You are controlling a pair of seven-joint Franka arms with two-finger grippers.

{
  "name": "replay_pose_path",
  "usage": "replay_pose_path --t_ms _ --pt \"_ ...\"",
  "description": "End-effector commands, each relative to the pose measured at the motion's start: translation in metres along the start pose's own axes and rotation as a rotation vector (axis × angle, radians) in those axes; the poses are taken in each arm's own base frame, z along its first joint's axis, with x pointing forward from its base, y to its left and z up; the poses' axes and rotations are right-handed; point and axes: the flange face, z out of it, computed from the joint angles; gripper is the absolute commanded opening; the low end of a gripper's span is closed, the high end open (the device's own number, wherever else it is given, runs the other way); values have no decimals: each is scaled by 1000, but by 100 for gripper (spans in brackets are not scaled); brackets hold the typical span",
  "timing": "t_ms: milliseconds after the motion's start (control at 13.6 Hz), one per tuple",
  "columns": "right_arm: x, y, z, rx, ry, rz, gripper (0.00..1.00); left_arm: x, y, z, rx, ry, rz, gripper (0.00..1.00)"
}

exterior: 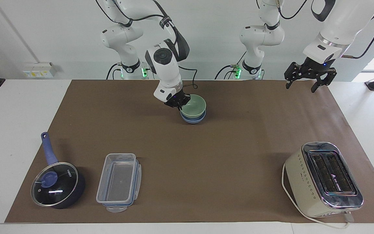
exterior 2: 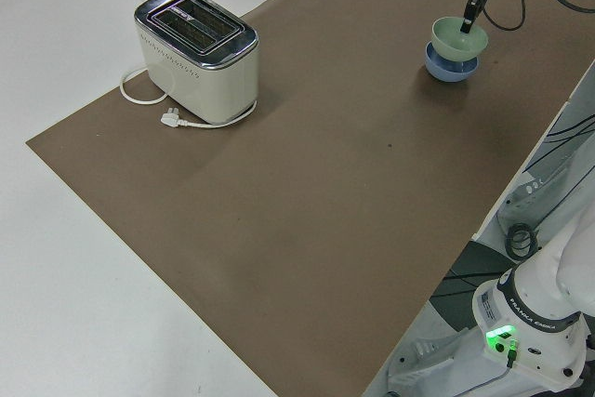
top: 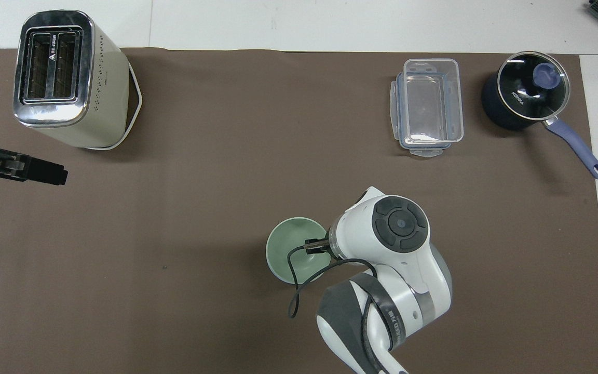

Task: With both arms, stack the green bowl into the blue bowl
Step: 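Lower the green bowl into the blue bowl with the right gripper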

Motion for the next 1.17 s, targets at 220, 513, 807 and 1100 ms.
replay_pose_path --t_ms 220,513,807,1100 --pt "-3 -9 19 24 8 15 0 1 -4 -3 6 -12 4 100" --pt "-1 -3 20 21 4 6 0 1 -4 -3 6 -12 2 100" --pt "-3 0 24 19 2 4 0 1 -4 -3 6 -12 2 100" --pt "-3 3 32 15 4 14 0 1 -4 -3 6 -12 2 100"
